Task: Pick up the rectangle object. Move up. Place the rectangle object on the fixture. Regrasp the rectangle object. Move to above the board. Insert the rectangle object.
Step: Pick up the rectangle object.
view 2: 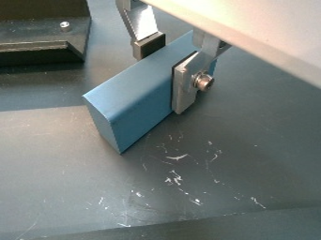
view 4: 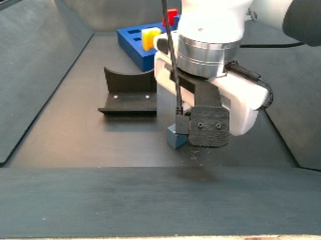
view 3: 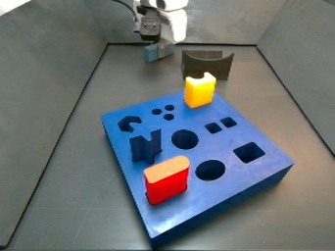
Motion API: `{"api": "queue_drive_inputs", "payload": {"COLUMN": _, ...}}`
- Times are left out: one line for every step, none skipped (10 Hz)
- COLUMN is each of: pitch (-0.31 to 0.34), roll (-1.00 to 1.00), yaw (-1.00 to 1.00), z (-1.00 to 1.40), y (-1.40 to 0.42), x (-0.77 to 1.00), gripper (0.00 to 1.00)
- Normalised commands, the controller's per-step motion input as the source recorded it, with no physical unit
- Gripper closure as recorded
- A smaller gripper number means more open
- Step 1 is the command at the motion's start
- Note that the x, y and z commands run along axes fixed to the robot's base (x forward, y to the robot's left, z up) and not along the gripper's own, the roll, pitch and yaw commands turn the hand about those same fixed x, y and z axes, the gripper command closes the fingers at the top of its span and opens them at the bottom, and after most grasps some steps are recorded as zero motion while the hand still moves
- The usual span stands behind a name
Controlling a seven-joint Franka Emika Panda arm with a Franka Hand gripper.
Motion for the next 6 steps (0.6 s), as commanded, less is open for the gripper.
{"api": "queue_drive_inputs", "payload": {"pitch": 0.000, "roll": 0.00, "yaw": 0.00, "z": 0.00, "y": 0.00, "x": 0.00, "gripper": 1.00}}
{"api": "queue_drive_inputs", "payload": {"pitch": 0.000, "roll": 0.00, "yaw": 0.00, "z": 0.00, "y": 0.00, "x": 0.00, "gripper": 1.00}}
{"api": "queue_drive_inputs", "payload": {"pitch": 0.000, "roll": 0.00, "yaw": 0.00, "z": 0.00, "y": 0.00, "x": 0.00, "gripper": 1.00}}
{"api": "queue_drive_inputs", "payload": {"pitch": 0.000, "roll": 0.00, "yaw": 0.00, "z": 0.00, "y": 0.00, "x": 0.00, "gripper": 1.00}}
{"api": "queue_drive_inputs", "payload": {"pitch": 0.000, "roll": 0.00, "yaw": 0.00, "z": 0.00, "y": 0.00, "x": 0.00, "gripper": 1.00}}
{"api": "queue_drive_inputs", "payload": {"pitch": 0.000, "roll": 0.00, "yaw": 0.00, "z": 0.00, "y": 0.00, "x": 0.00, "gripper": 1.00}}
